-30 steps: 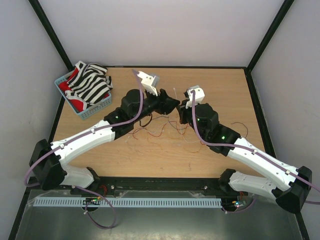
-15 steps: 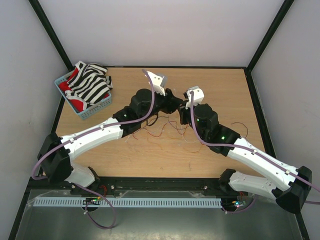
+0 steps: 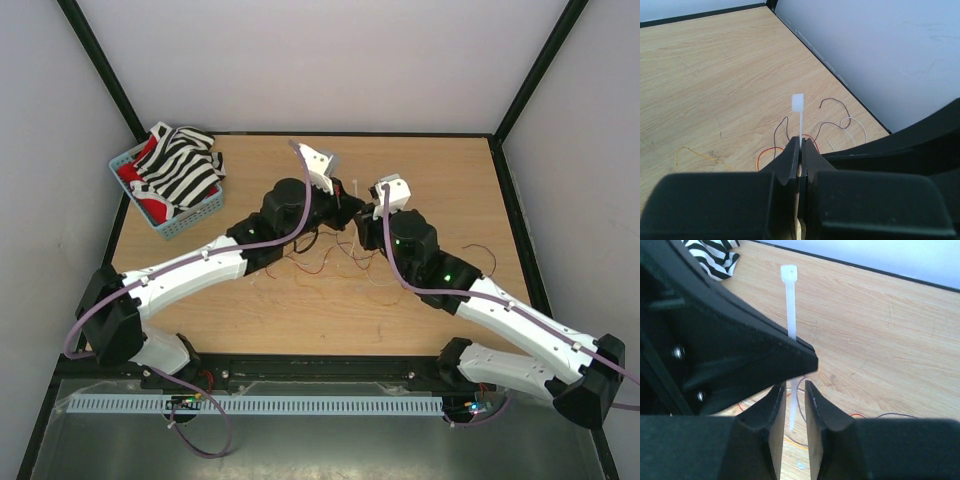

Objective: Zip-tie the wires
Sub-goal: Pick up the ribbon at the center of the board.

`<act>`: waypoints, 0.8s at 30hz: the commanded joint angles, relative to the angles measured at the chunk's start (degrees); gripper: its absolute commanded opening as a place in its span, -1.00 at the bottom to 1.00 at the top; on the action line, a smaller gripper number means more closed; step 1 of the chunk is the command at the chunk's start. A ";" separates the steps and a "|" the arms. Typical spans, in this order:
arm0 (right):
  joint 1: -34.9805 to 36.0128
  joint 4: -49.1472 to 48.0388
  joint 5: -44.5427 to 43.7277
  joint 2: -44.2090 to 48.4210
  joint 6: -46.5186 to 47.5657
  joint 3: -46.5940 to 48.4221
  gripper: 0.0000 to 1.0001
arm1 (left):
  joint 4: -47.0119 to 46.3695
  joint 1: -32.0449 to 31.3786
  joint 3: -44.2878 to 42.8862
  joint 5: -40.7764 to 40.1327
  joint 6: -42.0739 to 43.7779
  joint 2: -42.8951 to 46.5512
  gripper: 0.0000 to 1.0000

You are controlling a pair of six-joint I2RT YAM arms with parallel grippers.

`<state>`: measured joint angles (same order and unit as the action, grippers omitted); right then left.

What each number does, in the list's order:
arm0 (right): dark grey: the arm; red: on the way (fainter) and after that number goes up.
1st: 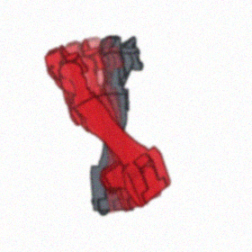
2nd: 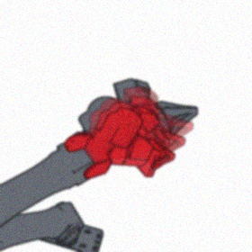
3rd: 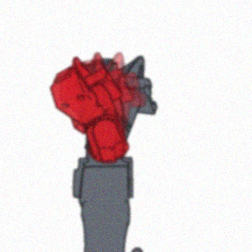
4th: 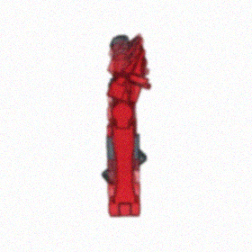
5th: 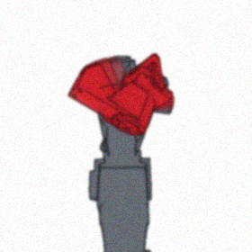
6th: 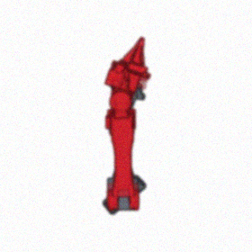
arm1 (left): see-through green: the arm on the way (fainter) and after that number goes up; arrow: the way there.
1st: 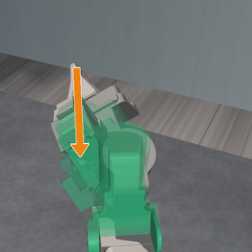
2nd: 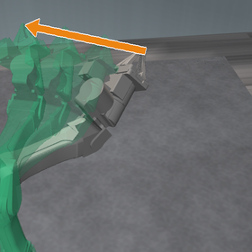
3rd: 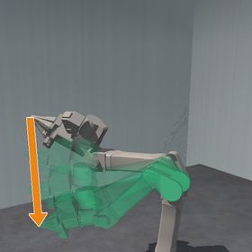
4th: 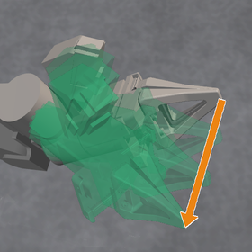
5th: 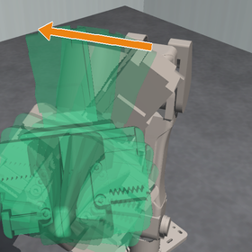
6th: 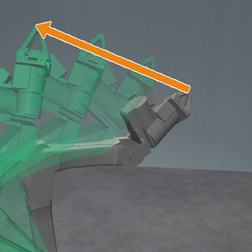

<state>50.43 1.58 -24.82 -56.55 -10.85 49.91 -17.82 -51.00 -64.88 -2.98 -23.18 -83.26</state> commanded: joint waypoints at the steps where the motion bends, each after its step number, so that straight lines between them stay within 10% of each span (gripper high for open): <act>1: 0.54 -1.74 1.24 3.71 1.39 -2.08 -0.20 | -0.89 4.34 -0.34 8.66 -2.09 0.13 -1.00; 13: 0.54 0.26 4.96 22.79 5.27 -13.05 0.54 | -4.08 24.12 -7.62 49.36 -4.22 -11.77 -1.00; 24: 0.54 2.02 3.57 34.23 7.31 -18.18 0.66 | -5.58 28.68 -22.57 60.68 2.98 -25.21 -1.00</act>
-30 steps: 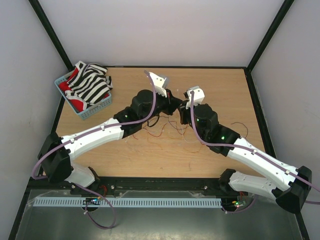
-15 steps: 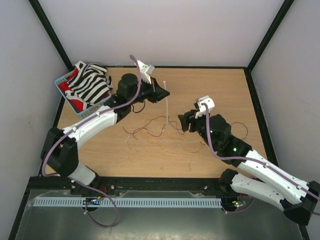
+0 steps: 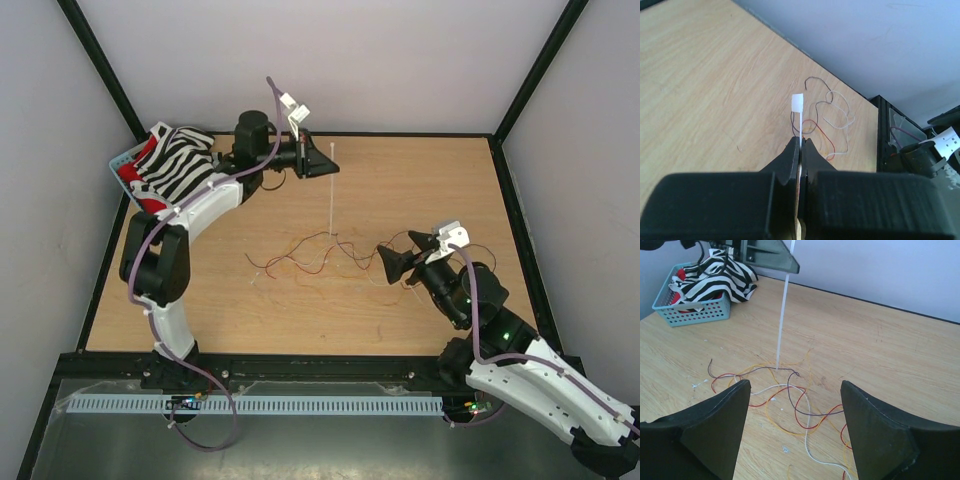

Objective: Zip-tie the wires
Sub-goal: Pick up the ribbon at the center of the board, then adjust the cable at the center of the board.

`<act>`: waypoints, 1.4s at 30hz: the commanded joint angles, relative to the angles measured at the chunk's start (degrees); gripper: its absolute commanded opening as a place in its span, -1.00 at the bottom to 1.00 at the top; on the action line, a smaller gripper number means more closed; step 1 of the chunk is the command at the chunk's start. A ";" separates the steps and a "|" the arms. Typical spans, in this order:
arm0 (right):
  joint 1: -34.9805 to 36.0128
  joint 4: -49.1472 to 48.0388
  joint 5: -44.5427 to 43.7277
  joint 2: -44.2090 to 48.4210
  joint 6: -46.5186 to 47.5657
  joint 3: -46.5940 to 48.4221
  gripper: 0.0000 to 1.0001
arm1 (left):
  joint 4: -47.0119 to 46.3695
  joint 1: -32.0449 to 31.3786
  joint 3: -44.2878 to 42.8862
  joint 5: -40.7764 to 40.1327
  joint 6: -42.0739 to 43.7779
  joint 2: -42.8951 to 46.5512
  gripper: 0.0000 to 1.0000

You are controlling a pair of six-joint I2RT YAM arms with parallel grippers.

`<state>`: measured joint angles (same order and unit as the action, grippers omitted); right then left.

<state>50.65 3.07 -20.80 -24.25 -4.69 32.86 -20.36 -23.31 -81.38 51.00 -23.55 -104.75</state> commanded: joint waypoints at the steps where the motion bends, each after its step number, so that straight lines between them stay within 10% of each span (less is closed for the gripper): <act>1: 0.32 0.61 -0.43 2.07 1.24 -1.33 0.66 | -3.10 1.33 -7.67 7.38 3.35 -5.17 -1.00; 22: 0.32 -2.11 -0.10 -3.32 5.68 -1.97 0.69 | -6.79 3.89 -43.01 8.90 -2.66 -36.23 -1.00; 42: 0.30 -3.49 0.96 -6.30 7.26 -3.68 0.70 | -7.50 2.87 -21.58 14.38 3.97 -31.24 -1.00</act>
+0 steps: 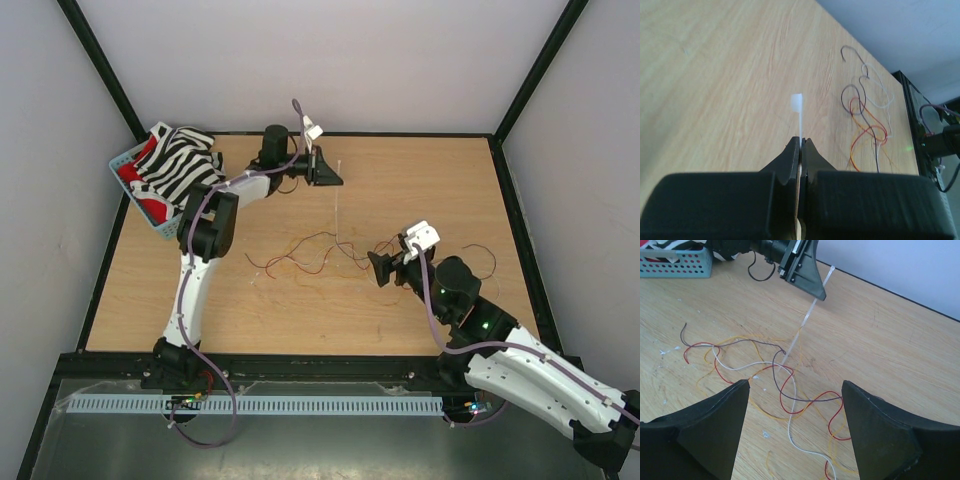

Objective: Zip-tie the wires
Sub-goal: Adjust the cable at the center of the board.

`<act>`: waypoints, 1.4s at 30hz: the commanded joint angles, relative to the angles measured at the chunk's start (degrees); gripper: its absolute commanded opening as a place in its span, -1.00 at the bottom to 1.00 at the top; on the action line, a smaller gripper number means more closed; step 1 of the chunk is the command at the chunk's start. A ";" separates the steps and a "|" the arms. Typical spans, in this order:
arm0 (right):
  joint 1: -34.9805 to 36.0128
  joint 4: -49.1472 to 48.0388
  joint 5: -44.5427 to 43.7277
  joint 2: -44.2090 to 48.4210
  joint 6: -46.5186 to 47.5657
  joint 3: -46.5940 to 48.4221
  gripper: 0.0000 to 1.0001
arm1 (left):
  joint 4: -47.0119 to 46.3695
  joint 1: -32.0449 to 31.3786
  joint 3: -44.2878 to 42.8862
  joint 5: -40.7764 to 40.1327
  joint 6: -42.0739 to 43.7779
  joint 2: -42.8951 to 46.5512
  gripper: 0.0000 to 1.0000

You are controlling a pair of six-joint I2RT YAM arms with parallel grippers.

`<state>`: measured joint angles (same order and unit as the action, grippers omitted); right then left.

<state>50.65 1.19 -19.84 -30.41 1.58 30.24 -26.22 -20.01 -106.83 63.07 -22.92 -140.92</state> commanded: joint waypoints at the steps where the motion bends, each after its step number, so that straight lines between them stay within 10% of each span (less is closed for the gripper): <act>1: 0.32 -1.58 0.02 -0.28 1.23 -1.40 0.70 | -1.73 -0.65 5.18 2.32 3.82 5.58 -1.00; 20: 0.30 -6.37 16.75 -15.56 -5.22 -4.72 0.70 | -3.87 -3.80 28.01 -3.64 6.44 17.32 -1.00; 42: 0.85 -15.80 32.79 -39.24 -19.91 -2.27 0.61 | -6.37 -5.04 34.24 -8.48 2.62 19.57 -1.00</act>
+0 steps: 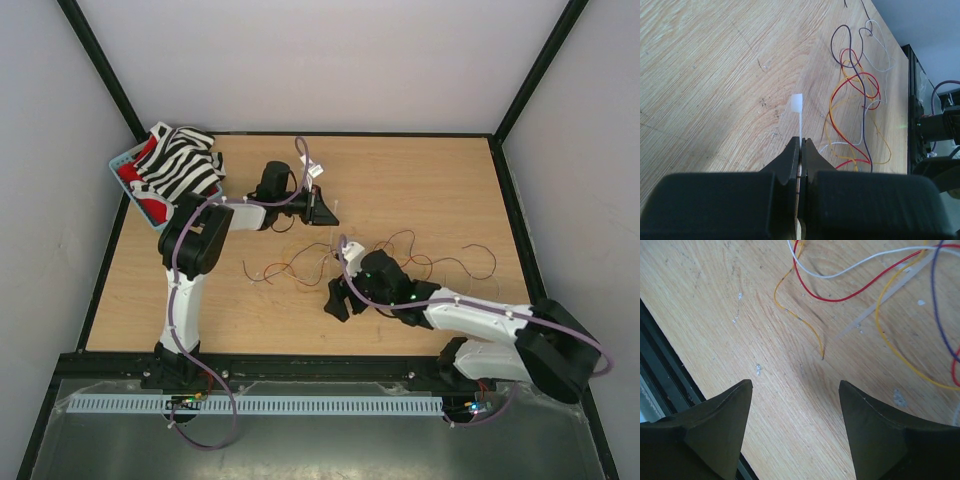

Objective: Zip-tie the wires
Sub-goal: Adjust the cable at the center of the board.

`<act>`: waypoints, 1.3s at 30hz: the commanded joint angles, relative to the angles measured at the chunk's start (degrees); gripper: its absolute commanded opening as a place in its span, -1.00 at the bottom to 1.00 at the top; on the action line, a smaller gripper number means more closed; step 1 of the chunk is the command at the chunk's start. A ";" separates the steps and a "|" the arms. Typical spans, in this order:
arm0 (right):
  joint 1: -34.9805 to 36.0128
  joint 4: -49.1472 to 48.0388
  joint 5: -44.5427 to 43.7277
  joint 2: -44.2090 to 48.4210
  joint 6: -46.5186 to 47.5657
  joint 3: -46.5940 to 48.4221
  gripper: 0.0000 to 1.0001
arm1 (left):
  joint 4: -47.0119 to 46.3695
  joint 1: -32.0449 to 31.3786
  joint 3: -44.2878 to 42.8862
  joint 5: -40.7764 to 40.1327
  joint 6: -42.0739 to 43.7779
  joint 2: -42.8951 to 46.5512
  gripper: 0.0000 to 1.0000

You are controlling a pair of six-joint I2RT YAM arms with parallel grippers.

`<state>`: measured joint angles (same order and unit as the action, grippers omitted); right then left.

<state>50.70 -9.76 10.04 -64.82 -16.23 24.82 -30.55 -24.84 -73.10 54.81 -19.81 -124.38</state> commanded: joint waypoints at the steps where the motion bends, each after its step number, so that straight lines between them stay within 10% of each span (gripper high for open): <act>1: 1.11 -5.24 2.73 -6.58 -2.13 3.78 0.62 | -2.10 -0.15 0.50 -0.15 -0.58 3.00 -1.00; 32: 14.78 -20.92 7.38 -36.44 3.54 20.64 0.49 | -4.88 2.15 5.53 1.37 -3.45 4.90 -1.00; 39: 15.02 -10.77 -0.26 -33.57 9.42 24.09 0.54 | -5.90 2.52 5.99 2.40 -4.71 4.87 -1.00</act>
<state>65.65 -25.67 15.29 -101.14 -11.49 46.94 -33.76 -22.79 -67.48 55.16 -23.81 -122.54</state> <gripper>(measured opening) 0.757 0.002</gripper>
